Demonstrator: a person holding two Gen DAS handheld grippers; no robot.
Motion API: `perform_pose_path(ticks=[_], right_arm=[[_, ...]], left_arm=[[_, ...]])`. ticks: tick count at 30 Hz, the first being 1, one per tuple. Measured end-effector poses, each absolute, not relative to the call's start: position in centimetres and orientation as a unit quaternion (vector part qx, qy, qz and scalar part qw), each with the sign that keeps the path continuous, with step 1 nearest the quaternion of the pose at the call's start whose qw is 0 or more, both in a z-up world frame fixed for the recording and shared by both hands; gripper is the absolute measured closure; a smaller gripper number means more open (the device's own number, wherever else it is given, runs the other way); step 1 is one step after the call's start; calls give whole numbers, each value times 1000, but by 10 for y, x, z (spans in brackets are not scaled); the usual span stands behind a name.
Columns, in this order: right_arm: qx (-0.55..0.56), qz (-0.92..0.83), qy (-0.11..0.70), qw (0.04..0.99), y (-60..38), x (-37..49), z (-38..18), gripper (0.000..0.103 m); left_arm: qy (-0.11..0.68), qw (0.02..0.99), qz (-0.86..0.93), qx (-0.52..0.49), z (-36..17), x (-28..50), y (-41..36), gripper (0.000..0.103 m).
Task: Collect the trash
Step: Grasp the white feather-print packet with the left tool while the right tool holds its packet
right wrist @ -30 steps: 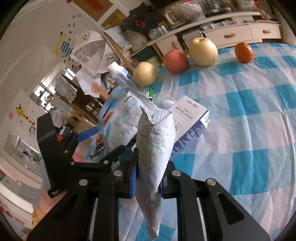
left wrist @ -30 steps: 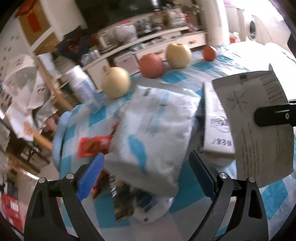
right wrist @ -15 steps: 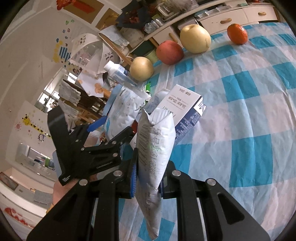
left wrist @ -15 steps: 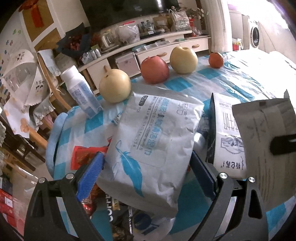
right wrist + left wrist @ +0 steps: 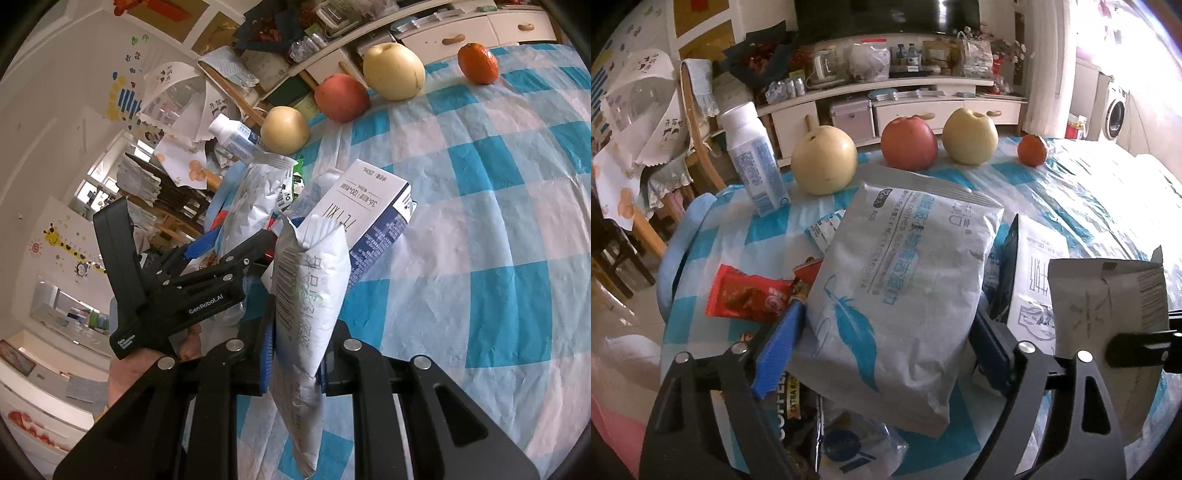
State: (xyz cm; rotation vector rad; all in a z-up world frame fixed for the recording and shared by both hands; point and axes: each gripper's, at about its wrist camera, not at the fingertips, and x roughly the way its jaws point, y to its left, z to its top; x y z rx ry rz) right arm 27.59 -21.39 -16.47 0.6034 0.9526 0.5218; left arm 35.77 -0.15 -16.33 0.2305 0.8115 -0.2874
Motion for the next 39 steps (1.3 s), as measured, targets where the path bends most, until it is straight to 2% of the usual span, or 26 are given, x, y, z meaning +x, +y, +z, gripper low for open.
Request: perform_pose_path(ticks=[5,9,31,35,37,39], right_arm=[[275,240,443,819,-208,275,-162,83],[265,239,439,825,-203,273,-159,83],[264,236,412,840,-179,261,-144,84],[255,230,412,844,-175,259,-143,84],[244,221,413,849,-173,258,-142,84],[239,213,416,851,-174,258,-143,84]], left_arm=[[397,904,-135,87,-160,352,7,23],[391,908,-130,79,-153,342,13,30],[392,907,-151,-30,-136,278,66,38],[403,900,-163,-15,-138,273,64,36],[410,896,-170,-10,-140,274,63,22],[411,897,-165,-3,-142,276,60,17]])
